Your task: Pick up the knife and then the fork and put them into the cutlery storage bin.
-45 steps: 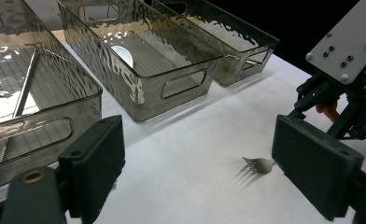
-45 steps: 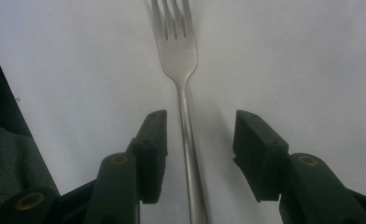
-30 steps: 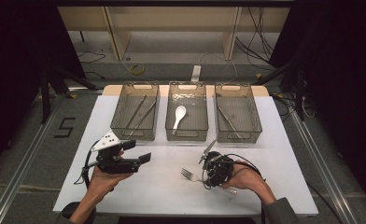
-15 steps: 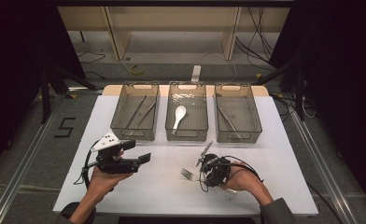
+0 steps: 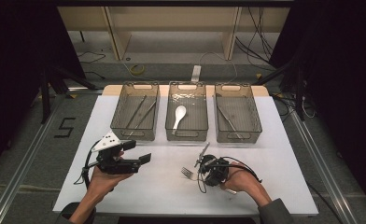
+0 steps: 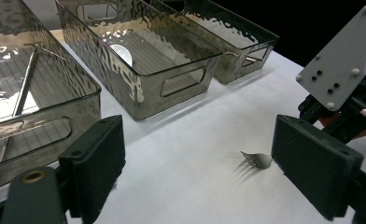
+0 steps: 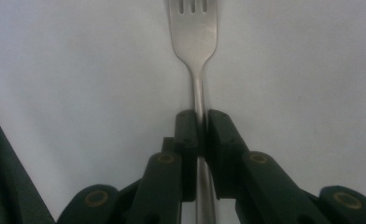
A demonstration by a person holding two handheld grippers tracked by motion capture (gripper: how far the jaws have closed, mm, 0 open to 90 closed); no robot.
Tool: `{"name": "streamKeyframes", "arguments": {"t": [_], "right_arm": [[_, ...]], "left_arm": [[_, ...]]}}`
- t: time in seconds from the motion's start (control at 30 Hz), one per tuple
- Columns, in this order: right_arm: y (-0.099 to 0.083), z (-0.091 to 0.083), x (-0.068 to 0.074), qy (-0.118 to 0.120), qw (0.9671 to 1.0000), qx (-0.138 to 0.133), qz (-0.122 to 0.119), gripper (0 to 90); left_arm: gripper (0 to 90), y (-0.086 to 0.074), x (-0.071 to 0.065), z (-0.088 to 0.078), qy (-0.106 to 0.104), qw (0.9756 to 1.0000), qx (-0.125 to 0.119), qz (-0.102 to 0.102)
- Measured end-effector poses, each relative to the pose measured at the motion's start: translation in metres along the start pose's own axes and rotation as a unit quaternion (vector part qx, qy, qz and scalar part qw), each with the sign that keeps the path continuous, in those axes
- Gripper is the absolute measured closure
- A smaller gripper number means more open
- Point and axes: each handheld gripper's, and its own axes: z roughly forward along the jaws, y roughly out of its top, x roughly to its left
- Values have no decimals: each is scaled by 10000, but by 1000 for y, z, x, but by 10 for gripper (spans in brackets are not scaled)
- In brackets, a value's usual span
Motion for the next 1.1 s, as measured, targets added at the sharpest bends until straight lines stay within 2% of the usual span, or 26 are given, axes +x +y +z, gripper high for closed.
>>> {"name": "streamKeyframes", "arguments": {"t": [0.07,0.47,0.5,0.53,0.63,0.83,0.9,1.03,1.1], "right_arm": [[1,0,0,25,10000,-3,72,844],[1,-4,-3,117,9999,-23,29,855],[0,-5,-5,116,9999,-33,-40,855],[-1,-6,-5,99,9999,-54,20,856],[-3,-12,-8,73,9998,-171,60,856],[-7,-26,-17,5,9982,-514,315,857],[-8,-31,-21,-10,9970,-651,413,857],[-12,-43,-30,181,9915,-1122,638,857],[-14,-46,-33,173,9901,-1215,681,857]], "left_arm": [[169,0,0,0,0,10000,-1,5],[170,0,1,-1,1,10000,-22,-23],[170,0,1,-1,1,10000,-24,-25],[170,0,1,-1,5,10000,-18,-25],[170,0,1,-1,-1,10000,-18,-19],[170,0,2,-2,4,10000,-31,-34],[170,0,2,-1,5,10000,-16,-32],[170,0,1,-1,6,10000,-24,-39],[170,0,1,-1,13,10000,-12,-38]]}}
